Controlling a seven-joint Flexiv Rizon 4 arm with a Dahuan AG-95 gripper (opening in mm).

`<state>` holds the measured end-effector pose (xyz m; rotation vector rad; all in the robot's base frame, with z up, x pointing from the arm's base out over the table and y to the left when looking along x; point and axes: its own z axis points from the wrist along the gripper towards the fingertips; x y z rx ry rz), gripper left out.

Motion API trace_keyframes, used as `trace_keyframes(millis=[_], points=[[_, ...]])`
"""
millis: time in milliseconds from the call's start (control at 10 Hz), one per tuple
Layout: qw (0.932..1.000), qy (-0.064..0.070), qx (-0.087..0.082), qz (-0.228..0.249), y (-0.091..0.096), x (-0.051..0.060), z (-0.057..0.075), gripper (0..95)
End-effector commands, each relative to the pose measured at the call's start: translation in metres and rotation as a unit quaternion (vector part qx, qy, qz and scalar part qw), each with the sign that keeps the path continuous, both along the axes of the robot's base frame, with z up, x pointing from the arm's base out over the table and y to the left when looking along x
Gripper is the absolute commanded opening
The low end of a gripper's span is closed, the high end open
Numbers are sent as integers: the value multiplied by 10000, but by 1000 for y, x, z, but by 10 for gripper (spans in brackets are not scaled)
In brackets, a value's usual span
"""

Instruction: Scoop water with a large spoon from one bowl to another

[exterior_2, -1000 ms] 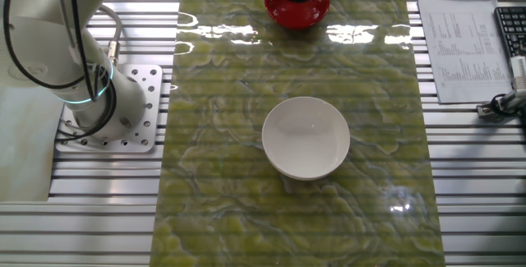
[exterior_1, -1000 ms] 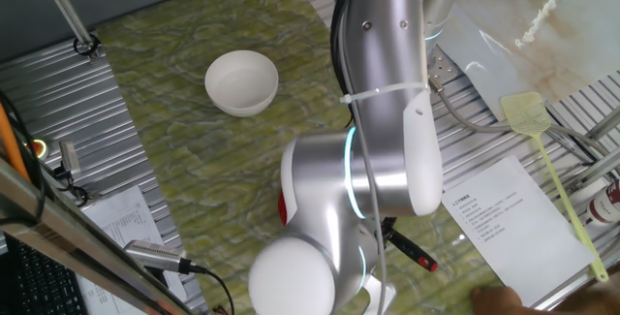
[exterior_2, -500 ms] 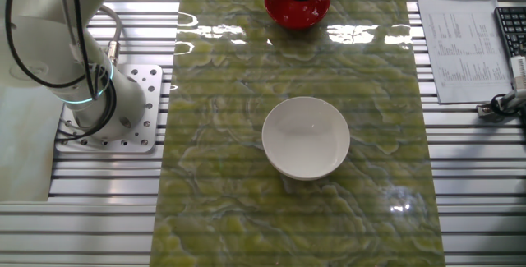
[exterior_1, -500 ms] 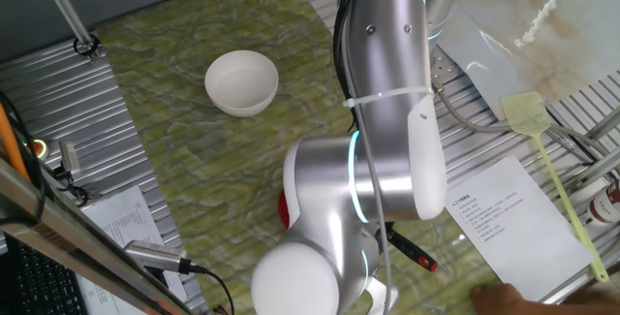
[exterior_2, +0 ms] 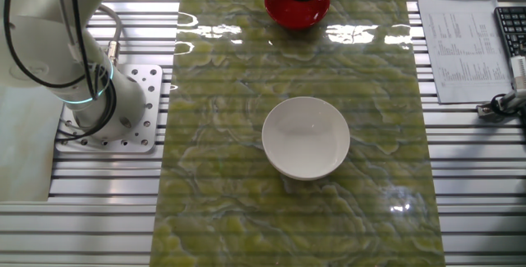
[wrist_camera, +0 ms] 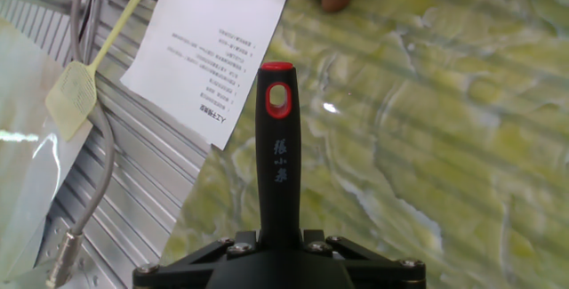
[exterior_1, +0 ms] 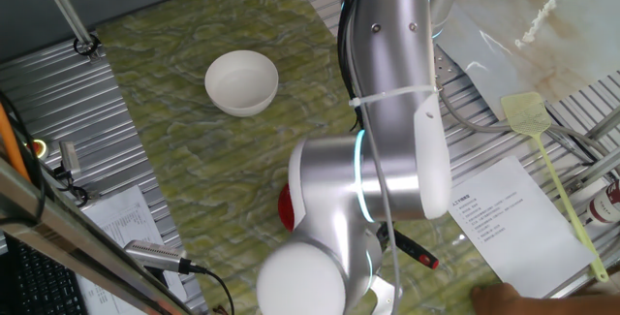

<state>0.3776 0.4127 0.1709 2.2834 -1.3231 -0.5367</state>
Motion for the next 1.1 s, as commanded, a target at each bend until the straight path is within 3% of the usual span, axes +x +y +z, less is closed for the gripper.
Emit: trace_keyframes(millis=[100,400,600,700,900,1100], points=[[9999,-47,-95,64,-1,-2,-1,0],[9999,-76,-94,28,-2,-2,-1,0],[9996,-276,58,-91,-2,-2,-1,0],[9985,-546,82,69,-2,-2,-1,0],[9977,-643,75,202,-2,-2,-1,0],[9976,-656,98,218,-2,-2,-1,0]])
